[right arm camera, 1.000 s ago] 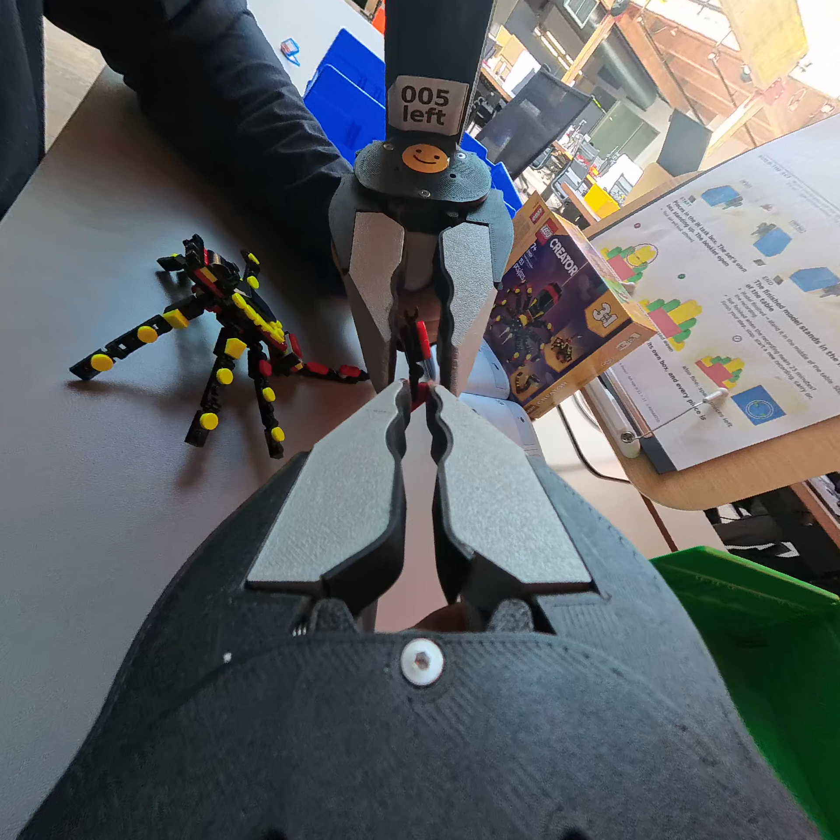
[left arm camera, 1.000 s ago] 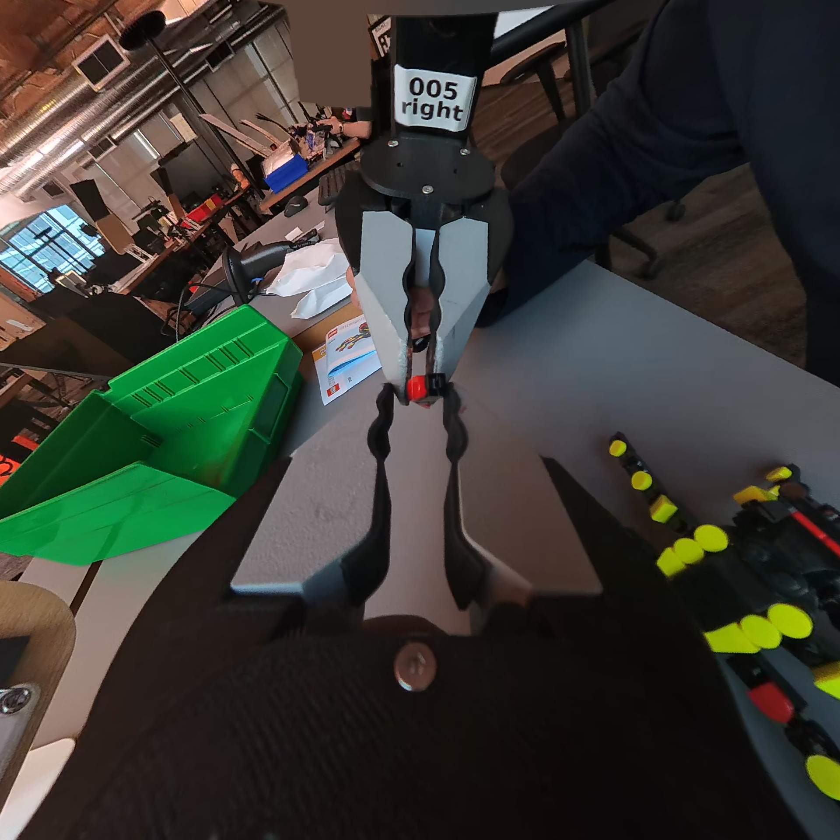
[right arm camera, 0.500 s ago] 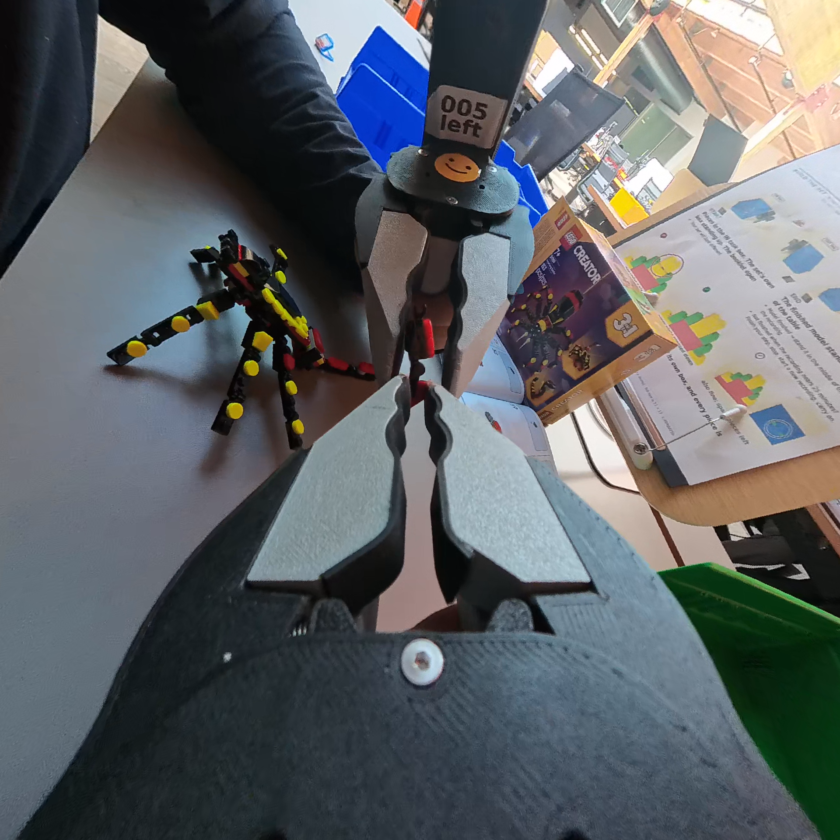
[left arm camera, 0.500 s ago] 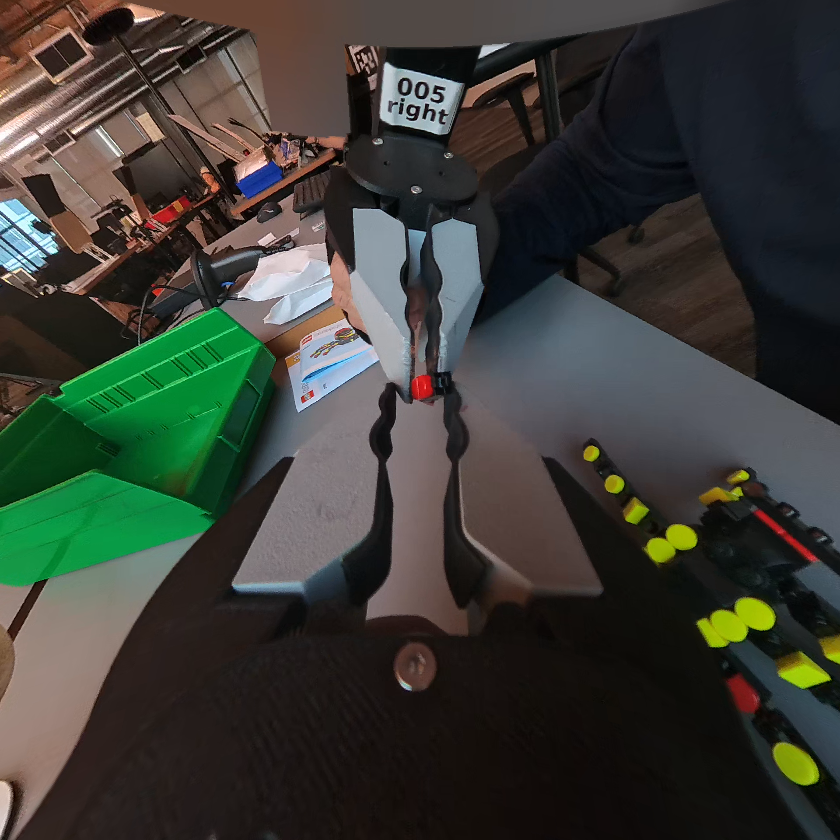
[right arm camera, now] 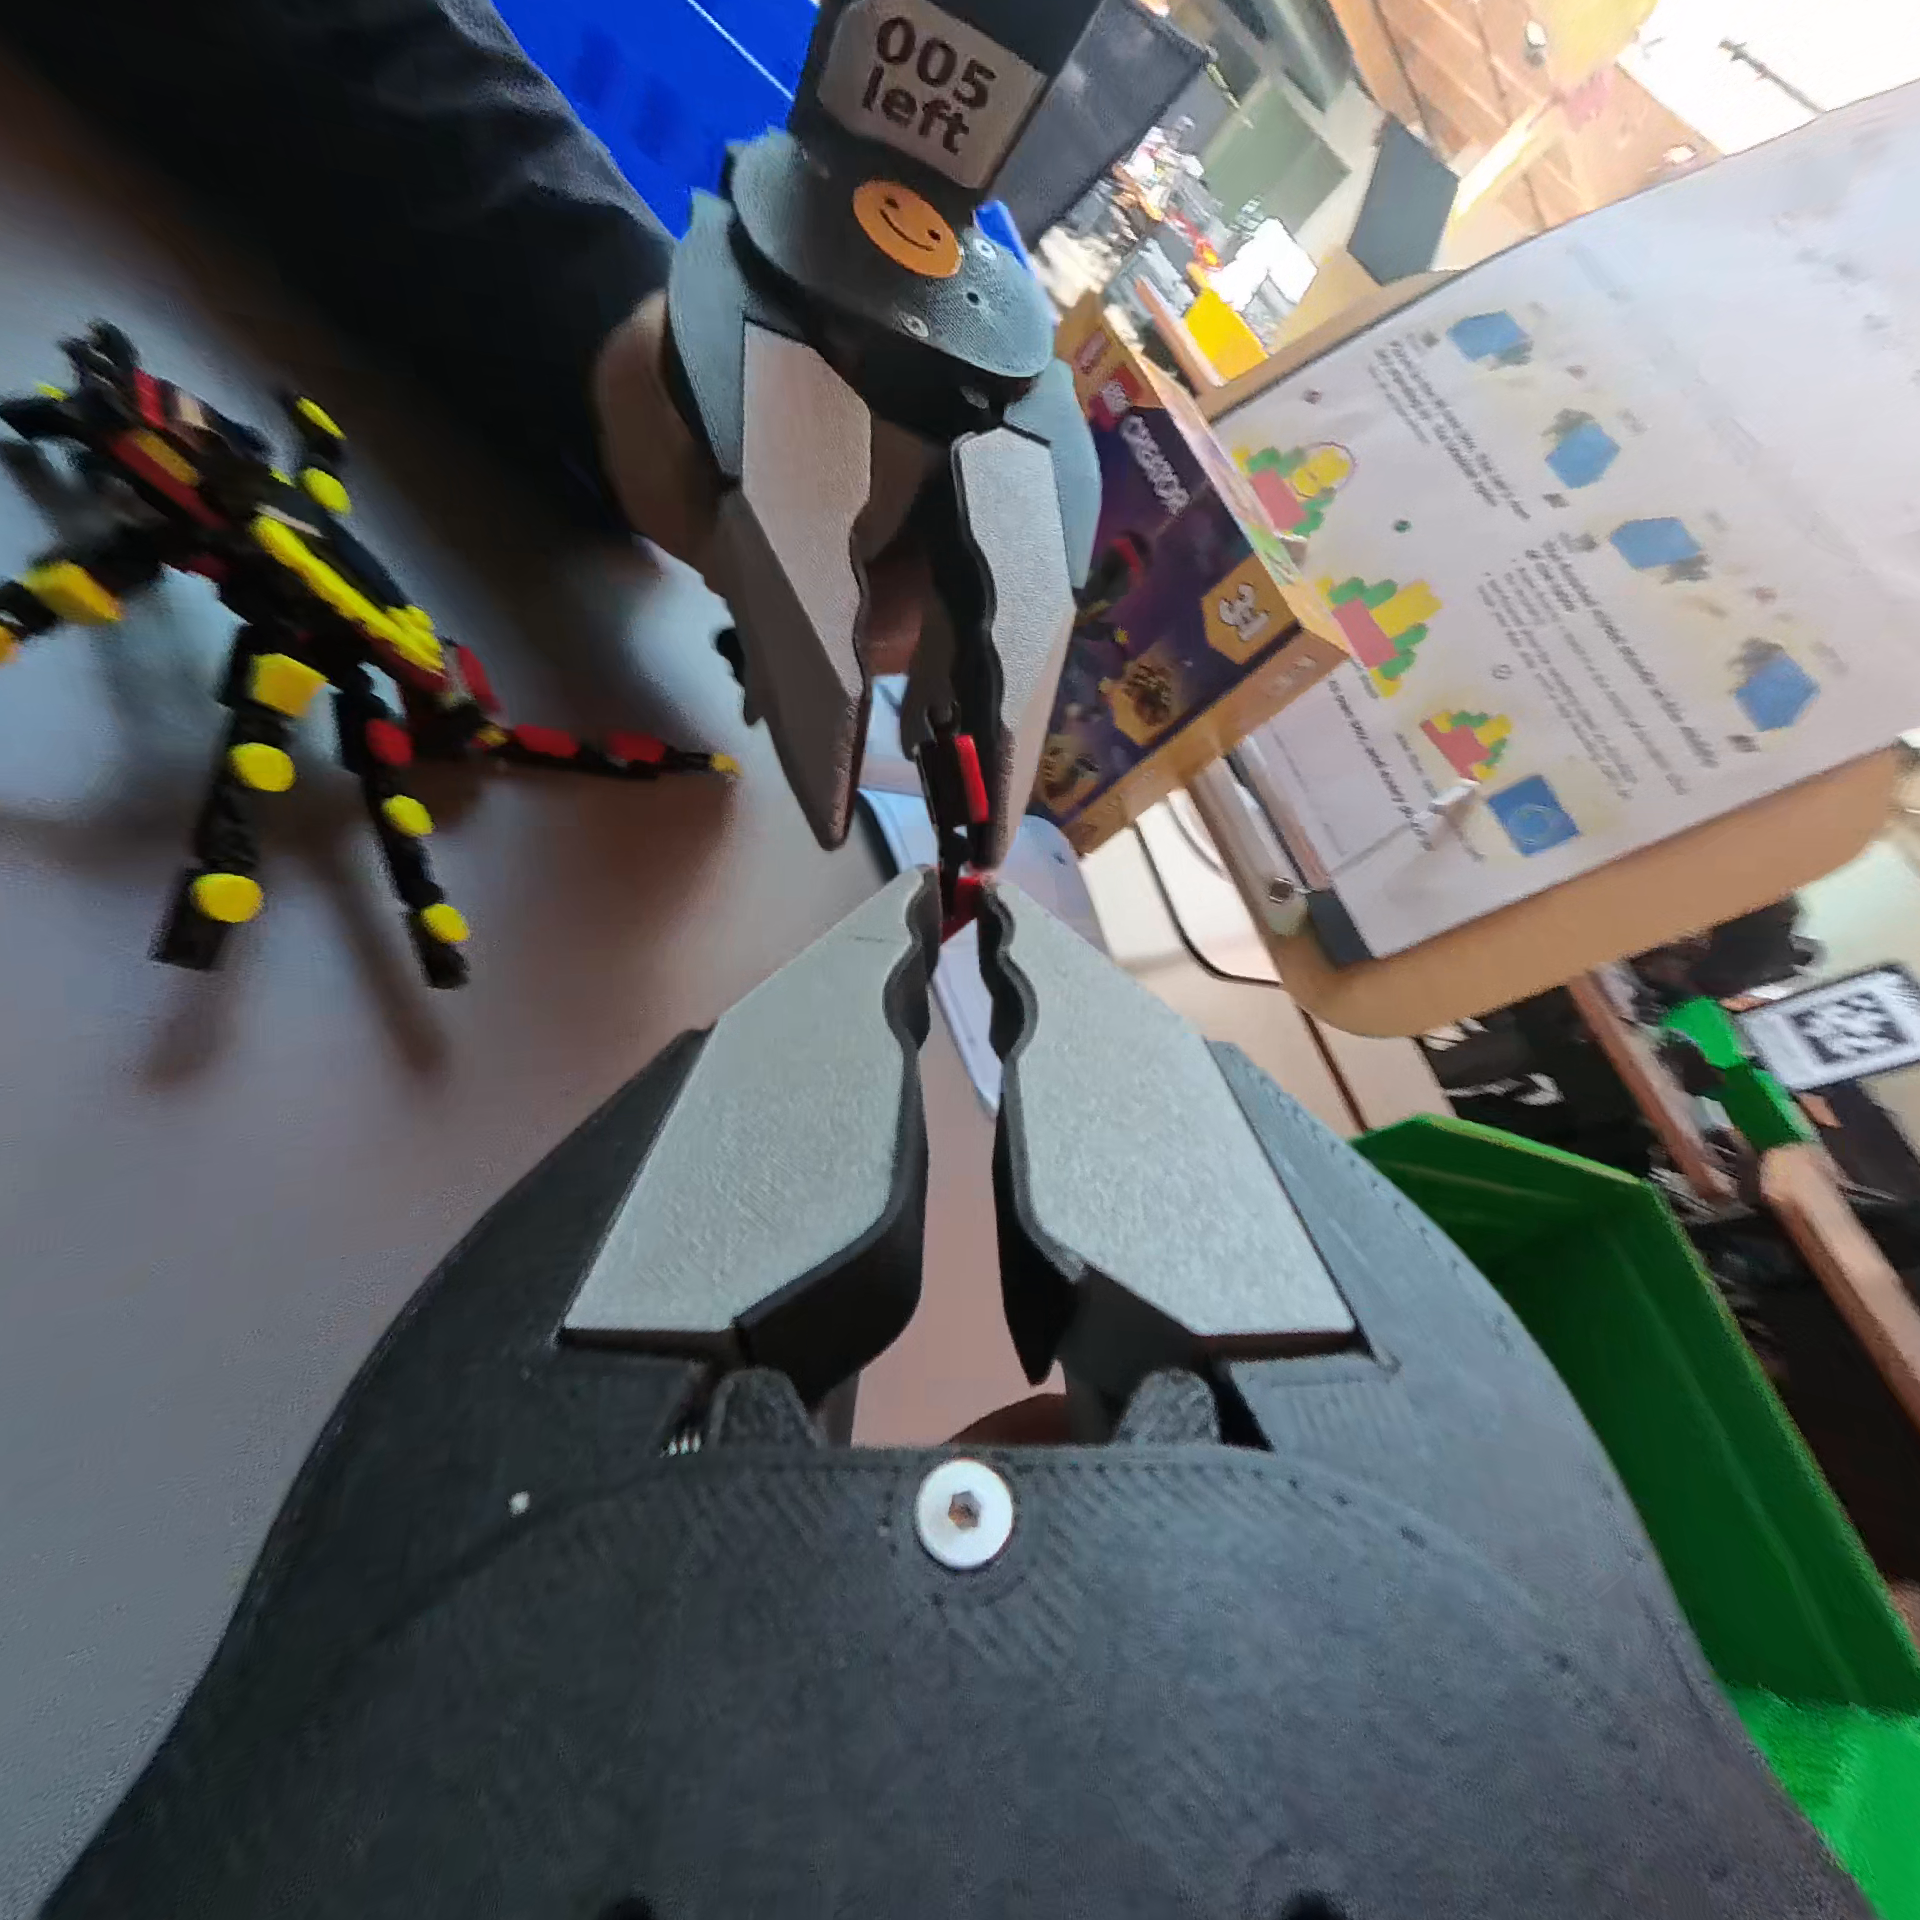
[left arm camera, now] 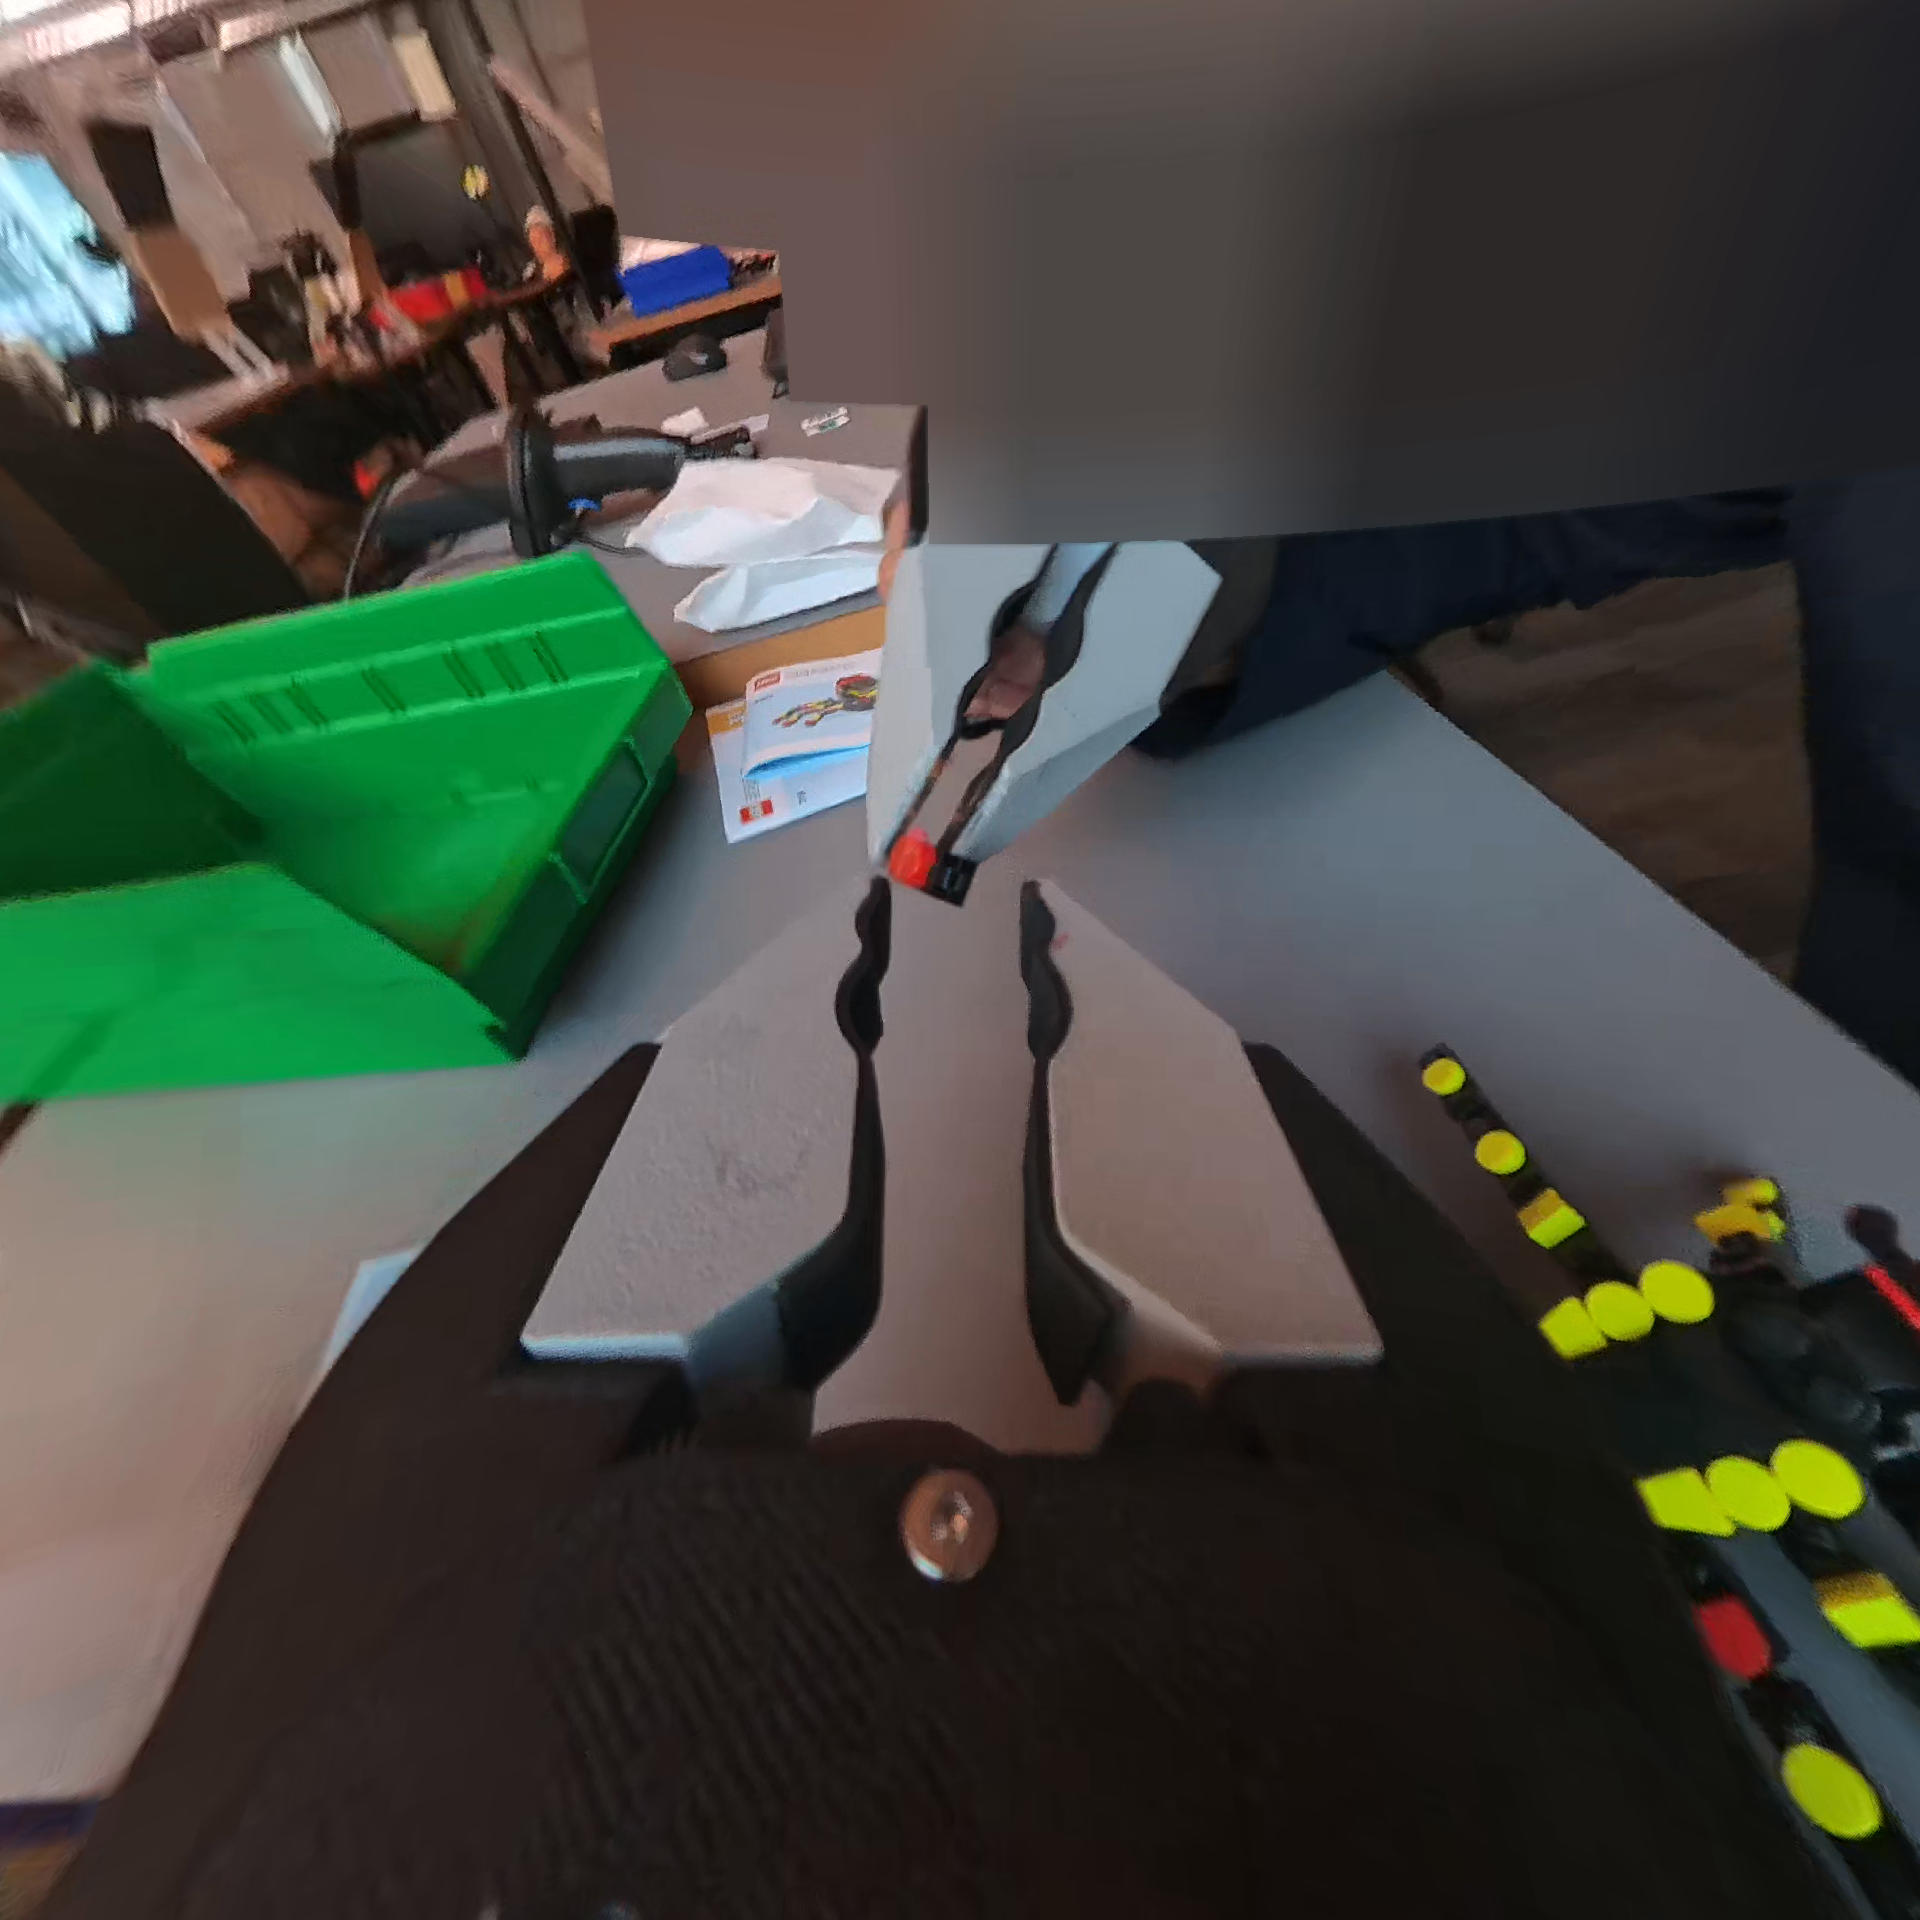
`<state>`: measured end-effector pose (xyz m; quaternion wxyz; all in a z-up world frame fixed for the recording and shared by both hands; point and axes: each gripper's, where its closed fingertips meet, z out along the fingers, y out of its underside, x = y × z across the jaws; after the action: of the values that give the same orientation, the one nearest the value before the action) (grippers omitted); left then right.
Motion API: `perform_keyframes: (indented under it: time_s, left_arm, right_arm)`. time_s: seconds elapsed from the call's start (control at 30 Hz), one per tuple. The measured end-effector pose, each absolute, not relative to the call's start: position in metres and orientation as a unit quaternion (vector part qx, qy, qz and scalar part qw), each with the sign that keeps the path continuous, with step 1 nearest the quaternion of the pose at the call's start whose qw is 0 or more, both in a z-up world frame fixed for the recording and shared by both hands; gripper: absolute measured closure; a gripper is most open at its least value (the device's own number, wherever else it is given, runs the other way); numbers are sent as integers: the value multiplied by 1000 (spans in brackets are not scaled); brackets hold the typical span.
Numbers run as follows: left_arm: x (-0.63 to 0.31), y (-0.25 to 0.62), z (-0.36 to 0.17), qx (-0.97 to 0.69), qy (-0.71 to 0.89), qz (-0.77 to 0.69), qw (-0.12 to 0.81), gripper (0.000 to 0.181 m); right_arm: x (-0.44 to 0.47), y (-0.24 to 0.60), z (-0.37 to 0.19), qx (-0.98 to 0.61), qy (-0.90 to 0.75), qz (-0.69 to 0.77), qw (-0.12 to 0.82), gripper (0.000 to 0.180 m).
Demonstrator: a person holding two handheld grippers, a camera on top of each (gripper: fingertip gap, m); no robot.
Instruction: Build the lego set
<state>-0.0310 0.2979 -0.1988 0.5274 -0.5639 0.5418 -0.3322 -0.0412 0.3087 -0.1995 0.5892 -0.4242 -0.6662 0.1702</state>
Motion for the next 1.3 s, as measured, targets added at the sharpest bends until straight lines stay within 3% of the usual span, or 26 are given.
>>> perform_keyframes:
  time_s: [0.2,0.4,0.7,0.87,1.3]
  left_arm:
    - [-28,308,-206,-657,473,-366,459,155]
    - [-30,314,-211,-692,436,-377,435,169]
    - [-34,309,-221,-703,465,-380,382,172]
    - [-36,313,-228,-725,448,-373,366,172]
    - [-37,327,-239,-762,389,-348,382,175]
  right_arm:
    - [-39,323,-204,-430,-661,112,605,175]
    - [-43,322,-210,-419,-671,75,607,175]
    - [-47,315,-220,-449,-672,185,559,174]
    - [-48,318,-226,-463,-673,174,549,174]
    - [-47,334,-240,-442,-695,-27,566,177]
